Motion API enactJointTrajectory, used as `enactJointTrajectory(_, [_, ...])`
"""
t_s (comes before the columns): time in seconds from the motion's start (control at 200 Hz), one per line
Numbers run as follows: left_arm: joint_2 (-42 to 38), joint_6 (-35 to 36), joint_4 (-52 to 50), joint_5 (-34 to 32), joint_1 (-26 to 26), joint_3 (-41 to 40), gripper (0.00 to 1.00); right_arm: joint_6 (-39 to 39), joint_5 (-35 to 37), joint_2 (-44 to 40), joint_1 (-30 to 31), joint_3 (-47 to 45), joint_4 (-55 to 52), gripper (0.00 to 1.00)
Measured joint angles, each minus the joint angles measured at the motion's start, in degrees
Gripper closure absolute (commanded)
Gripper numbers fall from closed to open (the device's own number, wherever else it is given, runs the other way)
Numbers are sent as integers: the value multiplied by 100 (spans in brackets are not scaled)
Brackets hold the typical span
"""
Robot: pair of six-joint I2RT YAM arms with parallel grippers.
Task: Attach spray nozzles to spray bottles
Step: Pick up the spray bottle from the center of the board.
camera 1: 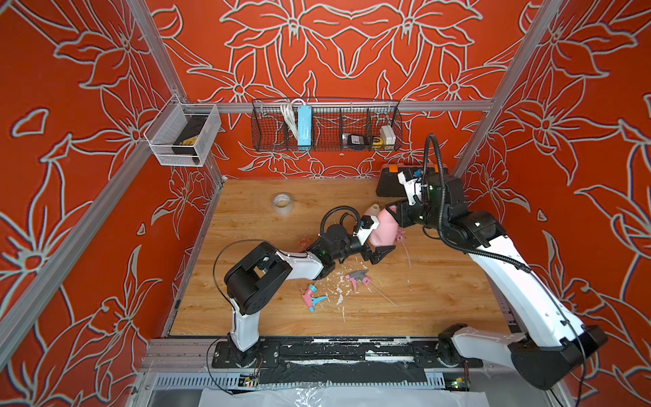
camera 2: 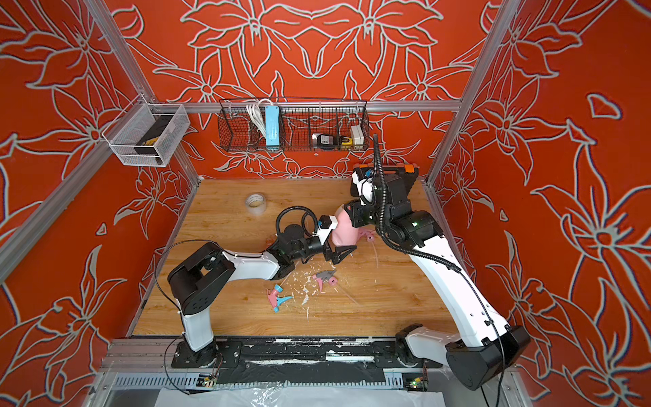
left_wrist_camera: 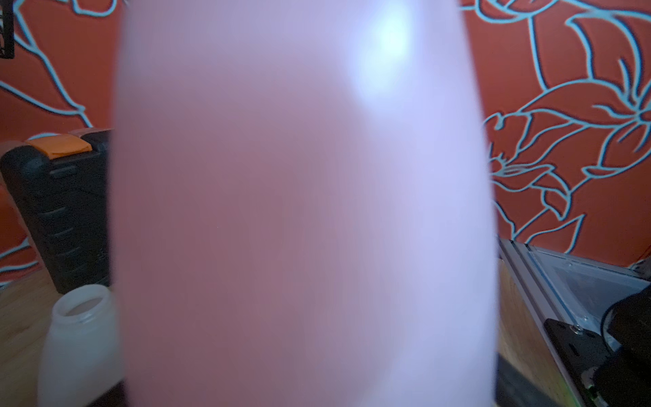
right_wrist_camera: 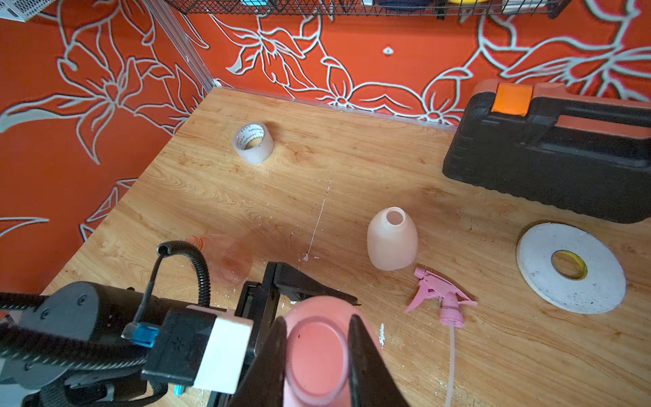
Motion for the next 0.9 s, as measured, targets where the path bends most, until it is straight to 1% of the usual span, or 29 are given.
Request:
enactJointTrajectory(0.11, [0,50,-103,24,17,4,3,0,-22,0,0,33,4,100])
enactJointTrajectory(0.26, [0,48,-153,57,61,4,9,2,-48,2,0,33,2,100])
enactJointTrajectory(0.425, [0,28,-142,92,103,4,10,2,-87,28,0,33,4,100])
enactJointTrajectory(0.51, [0,28,-138,98,116,4,15,2,-92,28,0,33,4,100])
enactJointTrajectory(0.676, [0,7,-94,114,131,4,22,4,-94,28,0,33,48,100])
enactJointTrajectory(0.731, [0,-13,-66,111,136,2,21,4,-94,28,0,33,66,100])
enactJointTrajectory(0.831, [0,-105,7,68,136,-15,17,7,-94,28,0,33,107,100])
enactJointTrajectory(0.901, [-2,-155,59,33,136,-42,17,26,-94,31,0,33,116,100])
